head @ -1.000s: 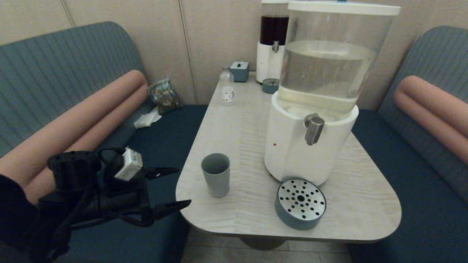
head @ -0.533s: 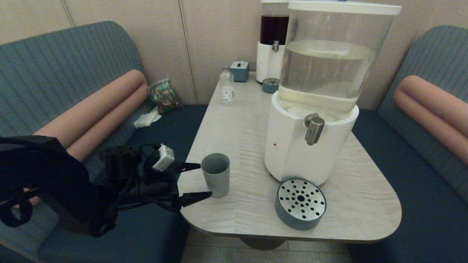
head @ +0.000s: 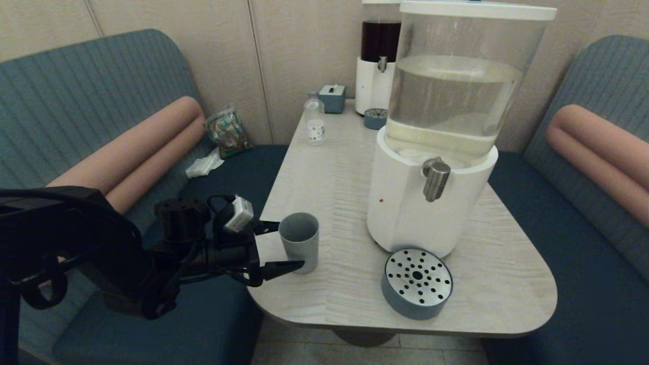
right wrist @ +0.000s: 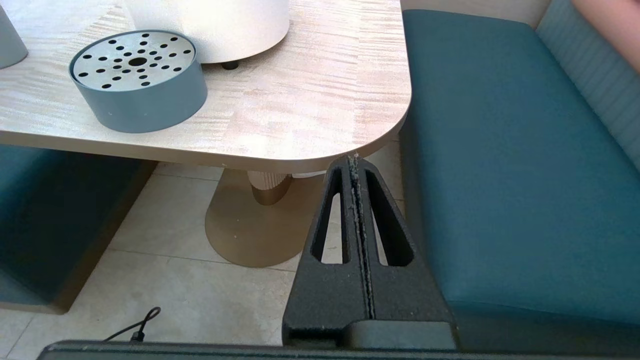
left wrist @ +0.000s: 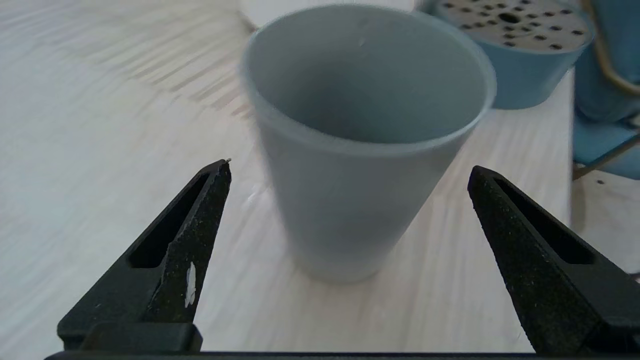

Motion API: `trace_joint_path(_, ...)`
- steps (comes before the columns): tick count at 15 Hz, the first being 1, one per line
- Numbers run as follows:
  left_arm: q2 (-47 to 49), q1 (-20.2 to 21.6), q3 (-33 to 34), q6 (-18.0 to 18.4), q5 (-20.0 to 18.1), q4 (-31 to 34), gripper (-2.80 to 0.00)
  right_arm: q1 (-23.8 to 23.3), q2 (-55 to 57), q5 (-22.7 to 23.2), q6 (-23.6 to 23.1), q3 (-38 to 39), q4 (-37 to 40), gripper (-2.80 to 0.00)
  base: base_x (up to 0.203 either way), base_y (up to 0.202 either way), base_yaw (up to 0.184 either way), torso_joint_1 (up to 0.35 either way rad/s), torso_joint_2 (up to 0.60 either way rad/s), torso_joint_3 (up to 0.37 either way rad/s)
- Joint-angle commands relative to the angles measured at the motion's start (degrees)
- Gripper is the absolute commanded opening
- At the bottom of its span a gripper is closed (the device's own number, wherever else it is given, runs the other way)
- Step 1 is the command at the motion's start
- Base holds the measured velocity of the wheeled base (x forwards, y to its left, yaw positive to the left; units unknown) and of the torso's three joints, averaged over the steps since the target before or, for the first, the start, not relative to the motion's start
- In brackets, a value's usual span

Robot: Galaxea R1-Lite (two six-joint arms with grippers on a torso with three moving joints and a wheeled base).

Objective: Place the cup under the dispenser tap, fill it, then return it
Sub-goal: Pick up the cup

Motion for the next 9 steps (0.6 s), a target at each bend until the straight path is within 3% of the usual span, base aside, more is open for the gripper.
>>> trace_joint_path(1,-0.2,-1.1,-0.4,-0.1,-0.1,-0.4,0.00,0.0,-0.1,0.0,0.0,0.0,0.0,-2.80,0.000,0.000,0.000,0.000,0.00,0.000)
trace_joint_path(9,3.2,-1.6,-1.7,-1.9,3.0,-4.1,0.00,0.0,-0.1,0.1,0.0,0.0,0.0,-2.80,0.000,0.000,0.000,0.000,0.00,0.000)
